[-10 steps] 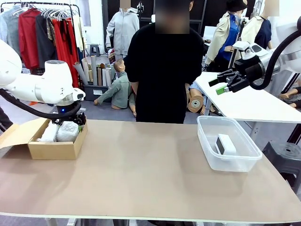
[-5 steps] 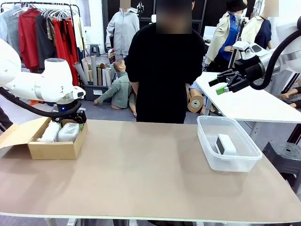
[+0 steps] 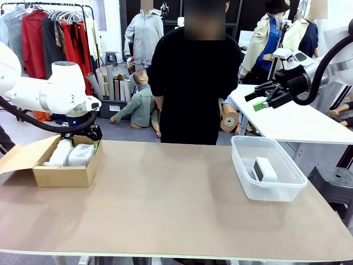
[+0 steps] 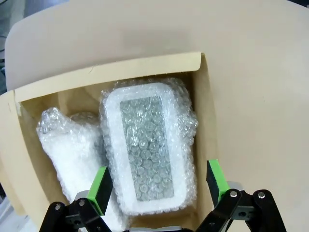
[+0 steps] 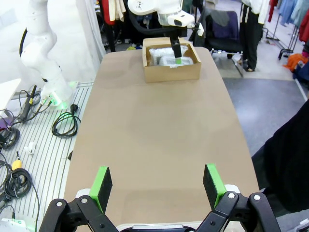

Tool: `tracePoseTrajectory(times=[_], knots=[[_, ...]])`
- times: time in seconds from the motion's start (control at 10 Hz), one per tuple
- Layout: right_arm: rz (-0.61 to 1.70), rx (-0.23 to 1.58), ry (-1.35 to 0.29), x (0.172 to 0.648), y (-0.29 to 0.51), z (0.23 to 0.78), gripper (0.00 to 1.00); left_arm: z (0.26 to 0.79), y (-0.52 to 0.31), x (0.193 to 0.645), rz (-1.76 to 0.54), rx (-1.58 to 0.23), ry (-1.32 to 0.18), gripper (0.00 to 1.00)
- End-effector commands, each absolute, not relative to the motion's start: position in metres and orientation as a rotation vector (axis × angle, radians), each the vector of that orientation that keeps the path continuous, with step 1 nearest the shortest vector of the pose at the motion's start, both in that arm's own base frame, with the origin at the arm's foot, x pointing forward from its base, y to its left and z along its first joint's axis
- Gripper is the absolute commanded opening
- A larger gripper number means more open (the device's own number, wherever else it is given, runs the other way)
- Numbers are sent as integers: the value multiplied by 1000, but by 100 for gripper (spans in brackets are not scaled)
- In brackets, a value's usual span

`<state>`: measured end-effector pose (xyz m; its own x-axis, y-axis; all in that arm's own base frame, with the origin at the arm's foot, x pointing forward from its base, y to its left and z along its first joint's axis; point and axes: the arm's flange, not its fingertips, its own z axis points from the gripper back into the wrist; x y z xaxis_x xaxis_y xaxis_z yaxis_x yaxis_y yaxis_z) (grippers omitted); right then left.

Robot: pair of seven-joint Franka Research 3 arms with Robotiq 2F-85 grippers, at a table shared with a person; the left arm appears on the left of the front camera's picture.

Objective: Separate and place wrapped and unwrapped clocks.
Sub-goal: If the picked Digital clock is wrapped, place it in the Package Box ; if not, place it in the Organizing box.

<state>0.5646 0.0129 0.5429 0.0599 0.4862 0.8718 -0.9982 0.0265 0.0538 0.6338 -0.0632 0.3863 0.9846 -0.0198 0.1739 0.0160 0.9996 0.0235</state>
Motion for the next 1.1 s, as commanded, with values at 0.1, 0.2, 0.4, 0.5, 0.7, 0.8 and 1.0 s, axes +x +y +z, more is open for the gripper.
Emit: tracePoseTrajectory(times=[0.1,0.2,0.4,0.5,0.7,0.8,1.0], knots=[[1359,842,-795,564,13,544,100,386,-63,634,-18,22,-175,100],[1359,842,-795,564,13,544,100,386,-63,634,-18,22,-175,100],[1359,842,-795,564,13,544,100,386,-63,634,-18,22,-175,100],[1359,842,-795,564,13,544,100,386,-63,634,-18,22,-175,100],[1359,842,-795,564,13,544,100,386,-63,634,-18,22,-175,100],[1359,842,-795,564,13,544,100,386,-63,634,-18,22,-175,100],[1359,842,-795,564,13,544,100,386,-65,633,-20,23,-161,100]])
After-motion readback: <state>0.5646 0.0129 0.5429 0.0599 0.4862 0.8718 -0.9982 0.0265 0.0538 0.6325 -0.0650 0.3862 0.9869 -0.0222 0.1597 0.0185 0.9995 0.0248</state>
